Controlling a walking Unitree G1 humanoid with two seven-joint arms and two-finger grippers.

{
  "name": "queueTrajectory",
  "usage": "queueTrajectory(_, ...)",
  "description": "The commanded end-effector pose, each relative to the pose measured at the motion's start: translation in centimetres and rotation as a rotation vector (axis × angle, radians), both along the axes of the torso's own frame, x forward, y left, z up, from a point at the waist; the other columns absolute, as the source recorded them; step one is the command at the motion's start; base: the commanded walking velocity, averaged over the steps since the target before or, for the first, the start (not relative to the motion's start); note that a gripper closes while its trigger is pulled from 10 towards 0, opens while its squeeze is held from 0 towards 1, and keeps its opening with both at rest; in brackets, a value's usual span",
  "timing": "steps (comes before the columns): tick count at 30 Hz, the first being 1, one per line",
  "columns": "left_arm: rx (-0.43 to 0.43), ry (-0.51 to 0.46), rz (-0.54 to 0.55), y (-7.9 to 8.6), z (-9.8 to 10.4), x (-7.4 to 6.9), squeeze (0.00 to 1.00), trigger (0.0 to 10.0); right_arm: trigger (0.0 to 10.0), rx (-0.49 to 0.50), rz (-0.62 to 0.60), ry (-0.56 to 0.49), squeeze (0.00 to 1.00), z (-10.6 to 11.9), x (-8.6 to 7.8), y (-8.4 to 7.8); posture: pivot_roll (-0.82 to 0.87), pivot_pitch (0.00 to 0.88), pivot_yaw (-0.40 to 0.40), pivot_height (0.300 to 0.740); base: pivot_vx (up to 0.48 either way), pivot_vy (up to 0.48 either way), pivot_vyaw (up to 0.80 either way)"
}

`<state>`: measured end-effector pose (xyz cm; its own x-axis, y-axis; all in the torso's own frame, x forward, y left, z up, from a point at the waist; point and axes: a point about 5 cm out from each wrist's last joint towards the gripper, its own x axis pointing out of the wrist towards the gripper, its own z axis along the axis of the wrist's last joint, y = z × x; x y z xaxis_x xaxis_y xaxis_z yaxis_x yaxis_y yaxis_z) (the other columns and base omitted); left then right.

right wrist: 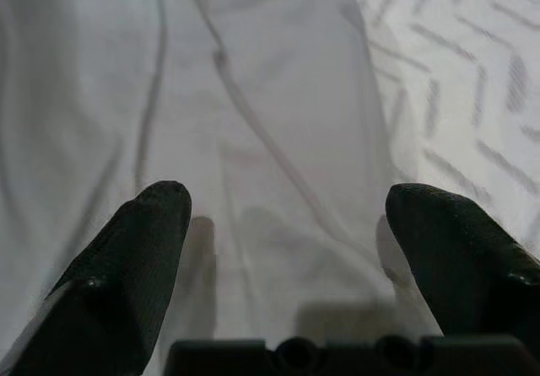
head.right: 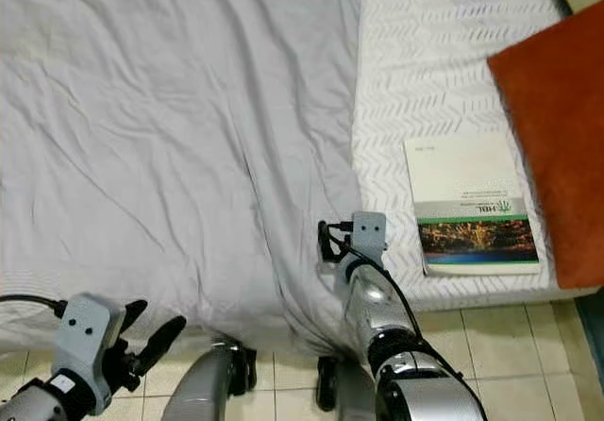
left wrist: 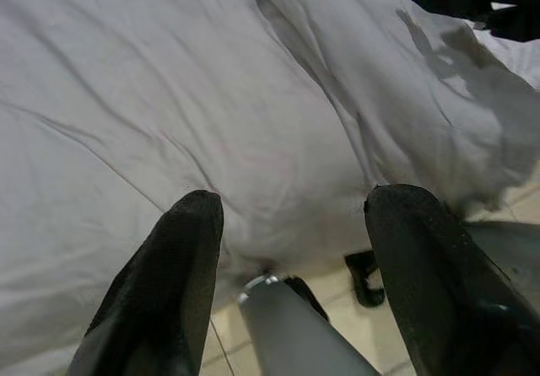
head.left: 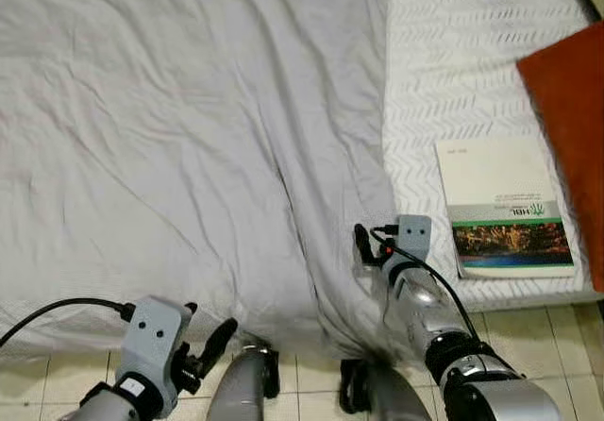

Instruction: Clean up the room

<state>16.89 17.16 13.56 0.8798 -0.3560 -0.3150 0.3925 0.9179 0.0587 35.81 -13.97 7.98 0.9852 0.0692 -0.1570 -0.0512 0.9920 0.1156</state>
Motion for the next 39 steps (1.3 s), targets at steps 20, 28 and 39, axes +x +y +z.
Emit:
queueTrajectory(20,-0.008,0.066,-0.042,-0.6,0.6,-1.8,0.00,10.0,0.0,0.216,-0.093,0.249,0.00,-5.0,-2.9,-1.0,0.25,0.654,0.080,0.740,0.000,0.000,0.00)
queueTrajectory(28,-0.042,0.092,-0.200,-3.5,-3.1,-3.4,0.00,10.0,0.0,0.240,-0.094,0.217,0.00,-4.0,-2.1,-1.3,0.23,0.653,0.053,0.740,0.000,0.000,0.00)
queueTrajectory(39,0.135,-0.195,-0.184,-5.2,-6.1,-0.5,0.00,10.0,0.0,0.227,-0.101,0.157,0.00,-3.0,-1.5,-1.7,0.17,0.662,0.019,0.740,0.000,0.000,0.00)
